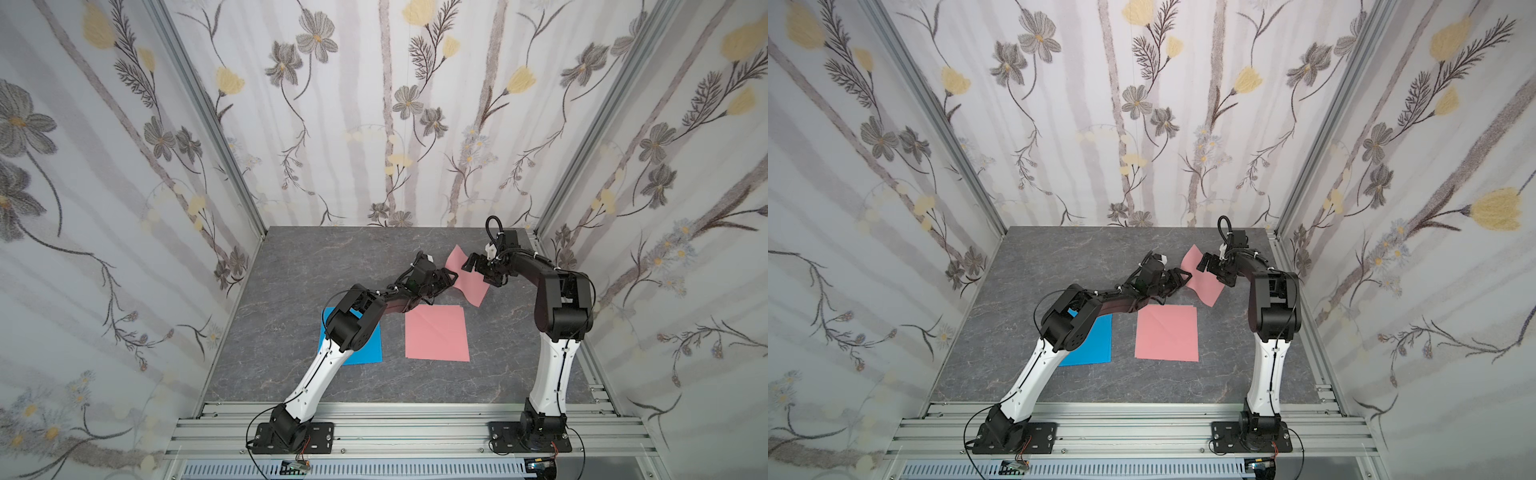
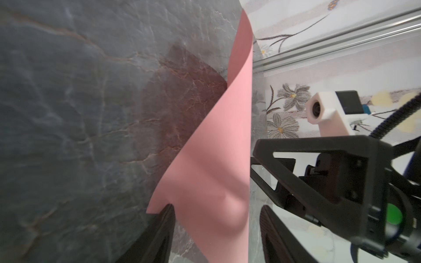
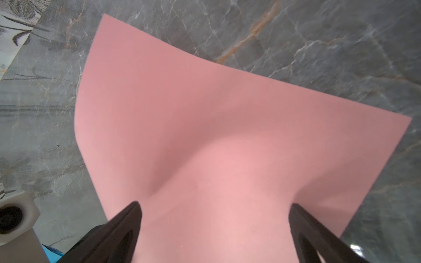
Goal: Sort the scattered colored papers by color
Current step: Pick up the colored paper from the center of the board.
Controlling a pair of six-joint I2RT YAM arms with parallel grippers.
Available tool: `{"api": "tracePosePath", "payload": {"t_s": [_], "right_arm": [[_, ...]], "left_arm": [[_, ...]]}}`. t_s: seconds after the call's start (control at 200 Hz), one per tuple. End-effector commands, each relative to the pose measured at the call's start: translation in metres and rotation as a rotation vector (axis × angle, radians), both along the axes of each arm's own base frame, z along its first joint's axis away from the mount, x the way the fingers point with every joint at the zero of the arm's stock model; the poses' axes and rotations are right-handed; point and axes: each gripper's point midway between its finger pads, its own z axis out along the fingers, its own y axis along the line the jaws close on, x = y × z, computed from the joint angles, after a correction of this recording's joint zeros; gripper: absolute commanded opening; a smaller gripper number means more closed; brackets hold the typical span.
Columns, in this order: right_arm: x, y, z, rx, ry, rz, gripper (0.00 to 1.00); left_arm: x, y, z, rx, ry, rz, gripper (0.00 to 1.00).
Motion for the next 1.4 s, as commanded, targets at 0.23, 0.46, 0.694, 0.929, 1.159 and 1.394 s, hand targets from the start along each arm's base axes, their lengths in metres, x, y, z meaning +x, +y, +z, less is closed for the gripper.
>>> {"api": "tracePosePath", "payload": {"t_s": [0.23,0.46,0.694,0.929,1.159,1.394], "right_arm": [[-0.02,0.028,-0.018,0.117,0.089,0.06,1.0],[-0.02,0.028,-0.018,0.115,0.087,0.062,1.0],[-0.02,0.028,-0.016,0.116,0.085,0.061,1.0],[-0.02,0.028,-0.017,0.117,0.086,0.06,1.0],[-0.021,0.03,-0.016,0.12,0.088,0.064,1.0],[-0.021,0.032,-0.014,0.118,0.082,0.07,1.0]], "left_arm": [[-0.032,0.013,-0.039,0.001,0.184,-0.013,0.69],[-0.022,0.004,-0.022,-0.292,0.201,0.065,0.7],[-0.012,0.028,-0.034,-0.149,0.17,0.11,0.58],[-0.013,0.038,-0.033,0.057,0.138,0.078,0.34],[-0.008,0.032,-0.038,0.092,0.128,0.07,0.14],[-0.009,0.027,-0.024,0.131,0.107,0.036,0.0]]}}
